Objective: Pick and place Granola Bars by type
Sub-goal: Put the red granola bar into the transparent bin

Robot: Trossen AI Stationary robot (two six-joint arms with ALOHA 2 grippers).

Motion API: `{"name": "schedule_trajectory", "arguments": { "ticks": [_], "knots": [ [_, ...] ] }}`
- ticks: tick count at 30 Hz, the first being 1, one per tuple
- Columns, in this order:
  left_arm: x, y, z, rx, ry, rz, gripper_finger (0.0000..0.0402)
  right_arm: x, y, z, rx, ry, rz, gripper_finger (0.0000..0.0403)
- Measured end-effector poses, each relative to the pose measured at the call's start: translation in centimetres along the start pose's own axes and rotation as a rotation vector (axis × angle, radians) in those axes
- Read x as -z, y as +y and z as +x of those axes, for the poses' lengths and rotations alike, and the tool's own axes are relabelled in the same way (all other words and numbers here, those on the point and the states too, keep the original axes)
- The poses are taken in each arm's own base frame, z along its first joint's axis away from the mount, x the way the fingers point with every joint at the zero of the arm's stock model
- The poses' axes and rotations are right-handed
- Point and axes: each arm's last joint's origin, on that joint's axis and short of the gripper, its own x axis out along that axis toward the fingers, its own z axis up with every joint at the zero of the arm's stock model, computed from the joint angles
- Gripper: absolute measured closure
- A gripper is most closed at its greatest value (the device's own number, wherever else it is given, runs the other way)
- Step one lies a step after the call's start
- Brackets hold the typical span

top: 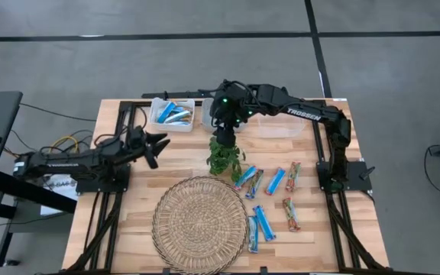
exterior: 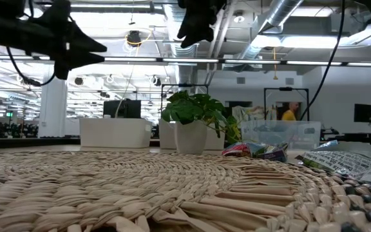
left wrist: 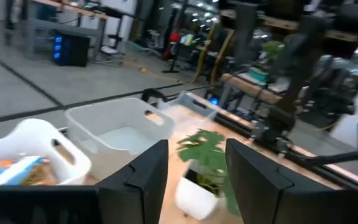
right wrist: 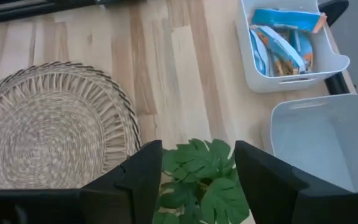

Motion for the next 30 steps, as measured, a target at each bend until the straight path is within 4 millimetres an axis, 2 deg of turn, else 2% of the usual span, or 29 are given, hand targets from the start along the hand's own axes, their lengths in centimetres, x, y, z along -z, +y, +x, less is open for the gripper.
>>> {"name": "schedule_trajectory", "arguments": {
  "ticks": [11, 17, 23, 30],
  "knots": [
    [3.0, 0.5, -1.0, 0.061, -0.044, 0.008, 0.0248, 0.7, 1.3, 0.2, -0.024, 0.079, -0.005, 0.0223],
    [2.8, 0.2, -1.3, 0.128, -0.056, 0.044, 0.0248, 0.7, 1.9, -0.5, -0.029, 0.072, 0.013, 0.0232],
    [3.4, 0.0, -1.5, 0.277, 0.040, 0.084, 0.0248, 1.0, 2.2, -2.1, -0.005, 0.079, 0.060, 0.0240],
    [4.2, 0.5, -2.4, 0.350, 0.141, 0.130, 0.0248, 1.4, 3.7, -3.4, 0.060, 0.097, 0.088, 0.0249]
  ]
}}
